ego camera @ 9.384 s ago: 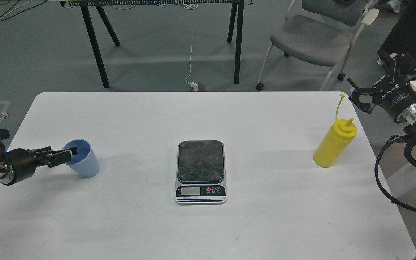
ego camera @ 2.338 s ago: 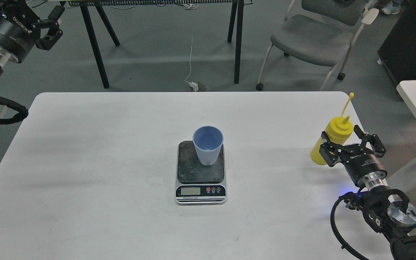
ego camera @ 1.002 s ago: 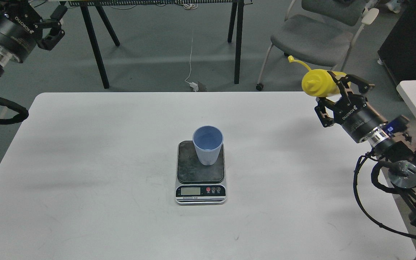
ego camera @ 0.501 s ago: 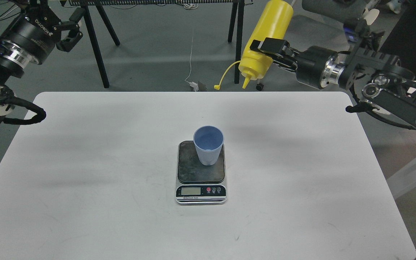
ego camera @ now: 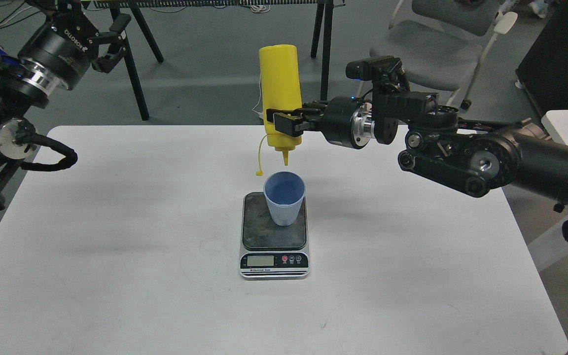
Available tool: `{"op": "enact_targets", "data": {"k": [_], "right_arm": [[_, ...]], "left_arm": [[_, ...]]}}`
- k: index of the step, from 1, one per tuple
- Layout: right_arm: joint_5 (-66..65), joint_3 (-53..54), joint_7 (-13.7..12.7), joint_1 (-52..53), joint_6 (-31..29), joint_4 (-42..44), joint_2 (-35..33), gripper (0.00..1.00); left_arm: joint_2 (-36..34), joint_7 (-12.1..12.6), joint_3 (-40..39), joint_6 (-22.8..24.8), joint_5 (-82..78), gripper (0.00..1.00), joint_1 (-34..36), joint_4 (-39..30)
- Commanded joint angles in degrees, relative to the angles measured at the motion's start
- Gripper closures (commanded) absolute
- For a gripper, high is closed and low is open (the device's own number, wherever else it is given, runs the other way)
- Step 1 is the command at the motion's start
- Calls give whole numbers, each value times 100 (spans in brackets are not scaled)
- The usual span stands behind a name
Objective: Pour seasoning into cup on scale with both arms
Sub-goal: 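Hold the inverted bottle above the cup to pour seasoning, then turn the bottle upright and carry it back toward its spot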
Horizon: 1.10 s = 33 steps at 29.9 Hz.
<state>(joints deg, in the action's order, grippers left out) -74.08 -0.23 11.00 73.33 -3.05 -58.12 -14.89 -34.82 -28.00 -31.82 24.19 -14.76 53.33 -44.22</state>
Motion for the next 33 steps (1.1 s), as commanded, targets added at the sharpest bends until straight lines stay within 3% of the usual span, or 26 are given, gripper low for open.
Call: {"op": "enact_targets", "data": {"k": [1,28,33], "right_arm": [[-238,-73,8,-55,94,91,110,74],[-256,-91,25,-143,155,73,180,74],[339,416,-1,-213,191,266,118,74]], "left_arm": [[2,0,1,7,-1,2,2,1],[10,0,1,7,-9,2,2,-8],[10,0,1,7,-9,2,2,-8]]}}
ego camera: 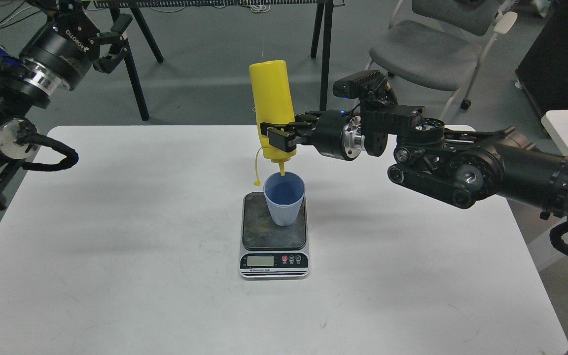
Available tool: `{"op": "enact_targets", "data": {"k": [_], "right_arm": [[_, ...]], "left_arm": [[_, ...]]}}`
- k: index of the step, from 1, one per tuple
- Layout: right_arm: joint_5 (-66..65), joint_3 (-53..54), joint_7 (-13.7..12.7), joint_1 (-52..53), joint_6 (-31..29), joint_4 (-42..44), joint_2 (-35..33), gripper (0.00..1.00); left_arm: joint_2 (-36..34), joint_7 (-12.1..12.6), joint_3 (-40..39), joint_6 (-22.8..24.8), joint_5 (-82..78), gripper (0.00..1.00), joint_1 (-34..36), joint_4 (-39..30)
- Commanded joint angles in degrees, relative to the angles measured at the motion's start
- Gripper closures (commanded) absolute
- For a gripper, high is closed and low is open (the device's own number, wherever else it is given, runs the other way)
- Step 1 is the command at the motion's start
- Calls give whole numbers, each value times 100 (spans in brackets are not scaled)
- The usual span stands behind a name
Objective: Pour seasoning into cup on scale with both arms
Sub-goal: 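Turn the bottle upright and carry it back toward its spot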
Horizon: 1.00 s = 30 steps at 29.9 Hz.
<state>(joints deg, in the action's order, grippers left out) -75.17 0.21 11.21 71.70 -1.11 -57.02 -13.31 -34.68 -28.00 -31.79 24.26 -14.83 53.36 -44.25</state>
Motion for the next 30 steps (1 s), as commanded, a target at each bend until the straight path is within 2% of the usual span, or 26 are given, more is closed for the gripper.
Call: {"op": "enact_targets", "data": {"k": [1,6,10,12,15,17,24,30], "right_arm": [[798,584,-22,-103,-64,209,-57,73],[3030,1384,-14,-437,-187,139,-303,73],[5252,2393,-31,-1051,-1187,-54,-576,73],[6360,3008,-145,-1508,-1793,-46,-629,73],[8003,3721,-409,-2149,-2392,-37,-638,73],[8647,4064,-409,-2527,-2551,-72,-690,73],[9257,5646,-383,-4240,-2689,-528,-787,73],[9266,6376,-356,-5436,-2689,-652,-796,71]], "left_arm": [[-4,0,-2,-1,-2,2,-1,-5],[14,0,7,-9,-2,2,-1,4],[23,0,7,-9,-2,2,-1,4],[23,0,15,-9,-2,2,-1,4],[23,0,15,-9,-2,2,-9,4],[23,0,15,-9,-2,2,-10,4],[32,0,-2,-27,7,1,-18,65],[40,0,24,-27,33,1,-36,197]]}}
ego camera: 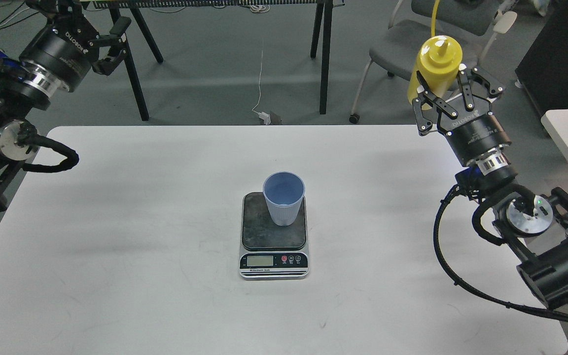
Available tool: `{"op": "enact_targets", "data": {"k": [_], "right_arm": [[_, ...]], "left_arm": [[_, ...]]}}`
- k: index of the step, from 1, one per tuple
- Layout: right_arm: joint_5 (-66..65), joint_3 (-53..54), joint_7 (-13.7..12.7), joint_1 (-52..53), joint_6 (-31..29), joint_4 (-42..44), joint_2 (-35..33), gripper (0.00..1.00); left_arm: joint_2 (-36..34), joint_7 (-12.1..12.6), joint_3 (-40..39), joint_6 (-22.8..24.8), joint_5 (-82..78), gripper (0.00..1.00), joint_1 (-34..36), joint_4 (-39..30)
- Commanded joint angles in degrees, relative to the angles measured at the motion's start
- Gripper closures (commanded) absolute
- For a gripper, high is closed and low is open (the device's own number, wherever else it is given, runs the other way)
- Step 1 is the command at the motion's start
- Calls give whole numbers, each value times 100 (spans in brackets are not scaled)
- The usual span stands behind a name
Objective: Pour seasoning into cup on scale with both arms
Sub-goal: 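Turn the bottle upright and carry it back toward its spot, then lower the yellow bottle onto the table and open the right gripper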
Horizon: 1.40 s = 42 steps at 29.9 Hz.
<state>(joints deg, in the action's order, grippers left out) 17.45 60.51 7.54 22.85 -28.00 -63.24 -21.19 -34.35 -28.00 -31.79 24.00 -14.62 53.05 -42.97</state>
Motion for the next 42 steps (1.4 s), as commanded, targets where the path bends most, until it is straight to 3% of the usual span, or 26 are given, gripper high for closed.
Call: {"op": "enact_targets", "data": {"k": [1,16,24,35,42], "right_arm": [[4,451,10,-692,0,-31,0,71],[179,804,195,-1678,0,285,729,71],[399,752,494,-1687,0,356,1257,71],[364,690,520,-1722,0,1138,1424,65],[355,672,511,-1705,0,1112,1424,60]], "left_arm": [[7,0,32,0,11,1,-14,69],[-19,0,41,0,11,1,-269,104],[-19,0,41,-9,3,1,-313,104],[-28,0,41,-9,-6,1,-348,104],[-19,0,32,-9,-15,1,-384,104]]}}
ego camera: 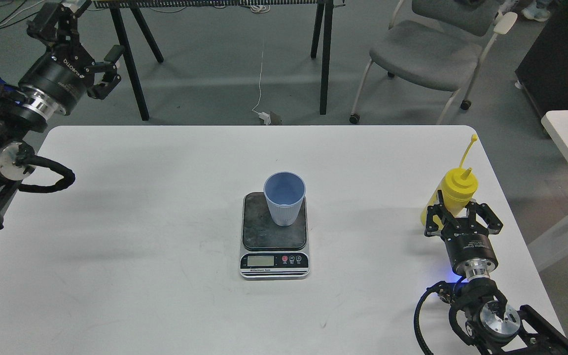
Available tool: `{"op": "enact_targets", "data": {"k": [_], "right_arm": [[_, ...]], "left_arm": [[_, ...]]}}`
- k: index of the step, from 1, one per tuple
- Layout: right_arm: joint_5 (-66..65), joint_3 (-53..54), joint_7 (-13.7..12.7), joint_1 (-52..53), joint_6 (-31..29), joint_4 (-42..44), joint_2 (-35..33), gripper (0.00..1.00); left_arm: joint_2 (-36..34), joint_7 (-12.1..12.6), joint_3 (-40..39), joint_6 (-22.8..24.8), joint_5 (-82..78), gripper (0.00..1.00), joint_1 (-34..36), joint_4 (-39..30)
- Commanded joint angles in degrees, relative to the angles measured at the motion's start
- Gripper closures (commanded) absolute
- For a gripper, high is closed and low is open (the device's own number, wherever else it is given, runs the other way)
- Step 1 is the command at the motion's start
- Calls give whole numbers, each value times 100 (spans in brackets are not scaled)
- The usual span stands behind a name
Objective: Pour seasoning into cup on scale with both arms
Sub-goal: 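Lower the yellow bottle onto the table and open the right gripper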
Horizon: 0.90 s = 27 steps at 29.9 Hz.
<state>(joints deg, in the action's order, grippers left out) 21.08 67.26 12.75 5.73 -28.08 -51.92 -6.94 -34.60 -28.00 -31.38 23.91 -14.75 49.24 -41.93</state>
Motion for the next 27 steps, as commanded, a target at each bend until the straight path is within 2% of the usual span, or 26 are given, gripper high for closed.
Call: {"op": "enact_targets", "data": {"k": [1,2,3,20,27], "right_arm": [[-8,-2,-9,-2,8,-20,-1,54],[-8,-11,-9,-2,8,-20,-1,32],[-8,-20,-18,-11,8,-28,-1,0],[19,-196,-35,-142,8,-133,-88,0],[1,-301,-79,-546,8,-371,-747,0]], "left_arm": [[5,0,-8,0,-1,1,-2,0],[5,0,-8,0,-1,1,-2,0],[-3,0,-8,0,-1,1,-2,0],[14,0,-17,8,-1,1,-2,0],[23,0,-34,8,-1,1,-2,0]]}}
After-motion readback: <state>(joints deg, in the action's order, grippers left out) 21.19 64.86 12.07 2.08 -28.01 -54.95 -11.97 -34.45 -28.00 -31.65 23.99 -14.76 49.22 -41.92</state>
